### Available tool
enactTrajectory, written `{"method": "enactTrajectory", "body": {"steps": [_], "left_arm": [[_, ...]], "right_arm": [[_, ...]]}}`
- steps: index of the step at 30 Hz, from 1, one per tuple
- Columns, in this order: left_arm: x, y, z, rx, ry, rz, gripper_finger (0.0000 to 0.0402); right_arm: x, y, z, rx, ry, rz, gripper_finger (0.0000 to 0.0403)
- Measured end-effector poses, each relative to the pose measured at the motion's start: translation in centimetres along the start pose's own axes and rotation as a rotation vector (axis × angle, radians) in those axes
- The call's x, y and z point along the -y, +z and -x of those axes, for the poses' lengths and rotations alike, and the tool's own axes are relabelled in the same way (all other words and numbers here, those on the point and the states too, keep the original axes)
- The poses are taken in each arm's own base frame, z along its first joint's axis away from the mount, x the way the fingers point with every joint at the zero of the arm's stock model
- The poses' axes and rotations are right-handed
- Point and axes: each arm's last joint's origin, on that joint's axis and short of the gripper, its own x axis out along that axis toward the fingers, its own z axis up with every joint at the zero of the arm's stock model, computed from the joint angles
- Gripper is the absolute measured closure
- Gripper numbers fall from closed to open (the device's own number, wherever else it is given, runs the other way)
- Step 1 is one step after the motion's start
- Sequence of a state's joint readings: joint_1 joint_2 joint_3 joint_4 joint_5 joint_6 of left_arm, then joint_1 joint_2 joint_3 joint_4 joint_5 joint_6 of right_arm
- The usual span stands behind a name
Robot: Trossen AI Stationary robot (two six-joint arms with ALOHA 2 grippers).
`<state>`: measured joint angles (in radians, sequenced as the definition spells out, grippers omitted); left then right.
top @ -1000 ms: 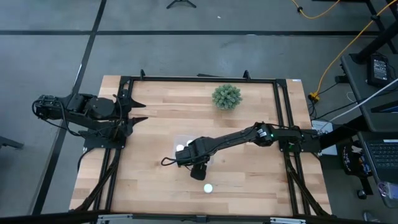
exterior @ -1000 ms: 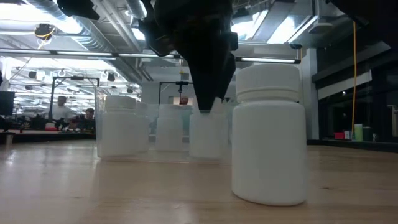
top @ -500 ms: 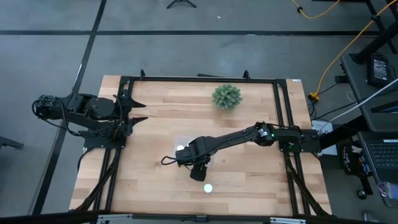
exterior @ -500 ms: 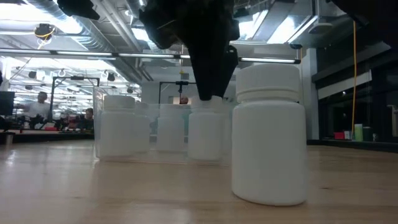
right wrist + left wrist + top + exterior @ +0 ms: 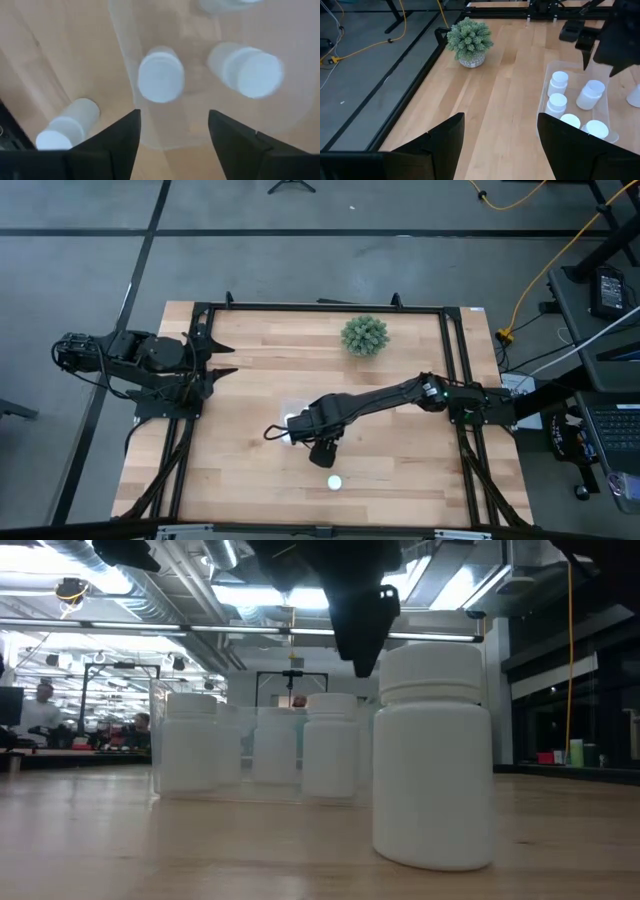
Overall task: Pick and place pill bottles into a basket
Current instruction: Put the white medicine bottle into the transparent bin
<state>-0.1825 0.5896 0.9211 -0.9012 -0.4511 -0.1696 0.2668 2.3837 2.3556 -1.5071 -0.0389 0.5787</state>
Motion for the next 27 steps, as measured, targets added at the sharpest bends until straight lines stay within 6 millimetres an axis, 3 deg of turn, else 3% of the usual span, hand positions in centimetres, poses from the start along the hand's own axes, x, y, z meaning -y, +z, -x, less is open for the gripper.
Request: {"method": "enactTrajectory", "body": {"steps": [10, 14, 19, 27], "left_arm": [[0.0, 0.0, 0.0, 0.0, 0.0, 0.016, 0.0158], [0.0, 0.1, 0.0, 0.01, -0.002, 0.113, 0.0158], [0.0, 0.1, 0.0, 0.009, -0.002, 0.197, 0.0158], [0.0, 0.1, 0.0, 0.008, -0.009, 0.114, 0.0158]], "right_arm": [[1.2, -1.6, 5.3, 0.189, -0.1, -0.073, 0.0169], [1.2, -2.6, 7.5, 0.285, -0.132, -0.05, 0.0169], [0.0, -4.4, 9.1, 0.375, -0.178, 0.024, 0.0169], [-4.3, -6.6, 10.0, 0.483, -0.069, 0.293, 0.0169]]}}
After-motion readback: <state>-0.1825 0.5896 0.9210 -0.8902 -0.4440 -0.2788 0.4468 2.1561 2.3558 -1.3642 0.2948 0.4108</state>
